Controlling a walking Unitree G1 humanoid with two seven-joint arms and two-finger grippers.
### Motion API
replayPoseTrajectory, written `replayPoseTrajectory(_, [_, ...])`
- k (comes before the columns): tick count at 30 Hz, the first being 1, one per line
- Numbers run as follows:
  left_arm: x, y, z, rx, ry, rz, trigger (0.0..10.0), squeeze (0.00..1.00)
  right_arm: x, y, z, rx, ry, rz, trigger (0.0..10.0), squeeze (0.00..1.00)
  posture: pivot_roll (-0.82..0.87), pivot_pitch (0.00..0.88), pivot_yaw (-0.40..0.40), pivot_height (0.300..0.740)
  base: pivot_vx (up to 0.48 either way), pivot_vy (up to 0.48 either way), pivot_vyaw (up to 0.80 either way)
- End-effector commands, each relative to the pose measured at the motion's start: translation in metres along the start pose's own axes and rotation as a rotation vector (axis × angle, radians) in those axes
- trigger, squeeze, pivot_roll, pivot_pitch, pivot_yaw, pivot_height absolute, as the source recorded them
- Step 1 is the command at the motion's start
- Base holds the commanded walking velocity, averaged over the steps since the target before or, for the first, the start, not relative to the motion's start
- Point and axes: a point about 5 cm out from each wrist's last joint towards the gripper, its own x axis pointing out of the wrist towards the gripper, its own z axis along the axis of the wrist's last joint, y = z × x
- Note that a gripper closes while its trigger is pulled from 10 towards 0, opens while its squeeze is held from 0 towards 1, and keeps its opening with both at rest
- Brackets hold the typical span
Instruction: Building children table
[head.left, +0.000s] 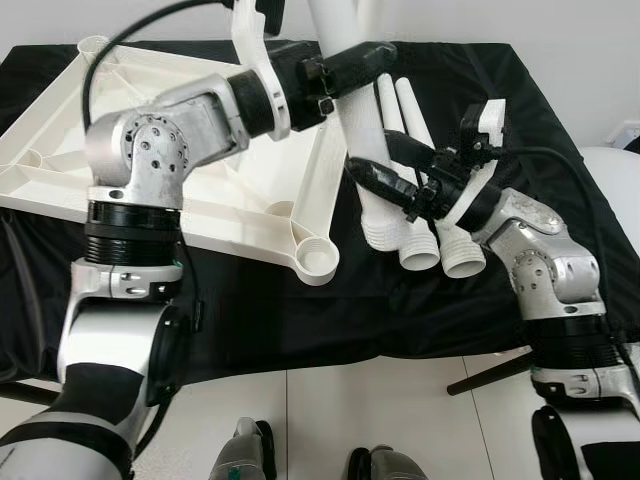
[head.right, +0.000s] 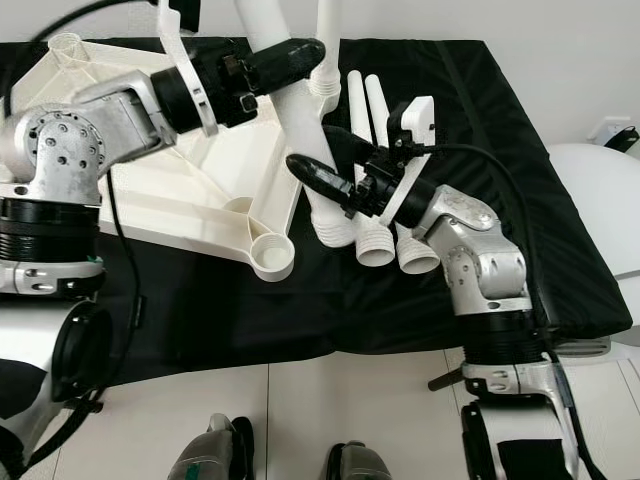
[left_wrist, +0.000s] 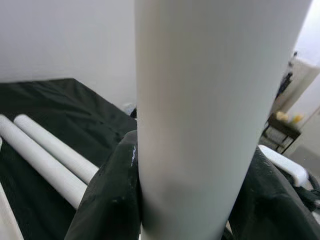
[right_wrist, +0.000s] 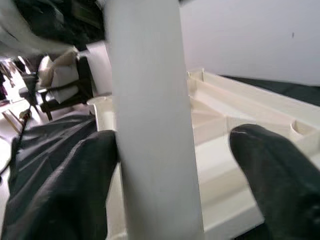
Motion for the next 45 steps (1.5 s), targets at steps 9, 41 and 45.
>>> replayPoseTrajectory(9, [0.008, -0.021, -0.007, 0.09, 0.035, -0.132, 10.0, 0.0, 0.008, -0.012, 0.007, -0.009, 0.11, -0.045, 10.0, 0.0, 0.01, 0.179, -0.031, 0.74, 0.0, 0.0, 0.0])
replayPoseTrajectory(41, [0.01, -0.031, -0.022, 0.119, 0.081, -0.189, 10.0, 0.0, 0.03, -0.012, 0.025, -0.129, 0.291, 0.095, 10.0, 0.0, 0.0, 0.179, -0.036, 0.74, 0.0, 0.0, 0.0])
replayPoseTrajectory(45, [0.011, -0.032, -0.021, 0.122, 0.081, -0.19, 10.0, 0.0, 0.029, -0.014, 0.027, -0.124, 0.293, 0.092, 10.0, 1.0, 0.0, 0.173, -0.036, 0.74, 0.0, 0.0, 0.0])
